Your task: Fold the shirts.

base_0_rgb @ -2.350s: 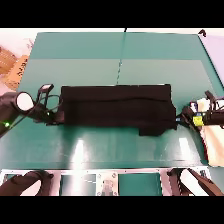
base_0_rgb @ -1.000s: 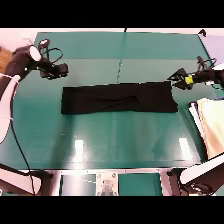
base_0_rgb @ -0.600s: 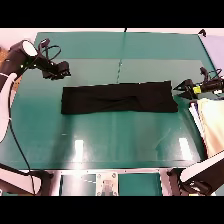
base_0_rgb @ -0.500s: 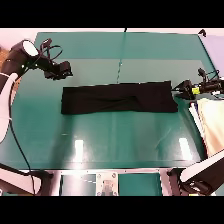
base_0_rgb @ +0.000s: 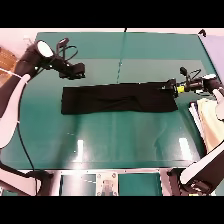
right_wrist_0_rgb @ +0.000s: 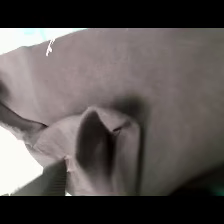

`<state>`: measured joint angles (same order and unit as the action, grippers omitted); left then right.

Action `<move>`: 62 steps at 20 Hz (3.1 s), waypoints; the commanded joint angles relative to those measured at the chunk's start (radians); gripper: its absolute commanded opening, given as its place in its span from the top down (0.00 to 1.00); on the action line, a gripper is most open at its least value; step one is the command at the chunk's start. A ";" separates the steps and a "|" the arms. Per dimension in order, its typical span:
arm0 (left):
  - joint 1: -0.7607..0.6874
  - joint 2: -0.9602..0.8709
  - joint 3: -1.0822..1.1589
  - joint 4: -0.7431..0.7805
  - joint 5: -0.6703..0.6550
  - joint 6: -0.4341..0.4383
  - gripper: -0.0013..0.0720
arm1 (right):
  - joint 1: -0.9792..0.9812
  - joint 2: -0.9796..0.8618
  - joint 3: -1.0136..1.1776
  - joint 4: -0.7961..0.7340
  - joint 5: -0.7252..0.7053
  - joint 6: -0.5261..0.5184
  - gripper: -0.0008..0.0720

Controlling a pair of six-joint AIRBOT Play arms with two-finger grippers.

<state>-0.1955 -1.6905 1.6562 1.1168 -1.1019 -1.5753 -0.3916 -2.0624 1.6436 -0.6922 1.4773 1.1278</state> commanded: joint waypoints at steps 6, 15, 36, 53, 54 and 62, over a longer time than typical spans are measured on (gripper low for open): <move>-0.193 -0.068 -0.001 -0.003 0.122 0.018 0.95 | 0.040 0.060 0.094 0.026 0.081 0.051 0.96; -0.437 -0.299 0.003 -0.299 0.345 0.095 0.95 | 0.095 0.403 0.113 0.019 0.203 0.260 0.96; 0.043 -0.215 0.447 -0.009 -0.426 0.119 0.95 | 0.678 0.444 0.069 -0.185 -0.198 0.624 0.96; 0.328 -0.195 0.447 0.002 -0.511 0.143 0.95 | 0.656 0.294 0.077 -0.321 -0.274 0.644 0.25; 0.328 -0.195 0.447 0.002 -0.510 0.138 0.95 | 0.601 0.299 0.075 -0.366 -0.211 0.645 0.25; 0.328 -0.195 0.447 0.008 -0.498 0.109 0.95 | 0.469 0.298 -0.250 -0.254 -0.314 0.576 0.25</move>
<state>0.1307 -1.8858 2.1025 1.1191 -1.6070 -1.4551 0.0967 -1.7664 1.5150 -1.0336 1.2362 1.7565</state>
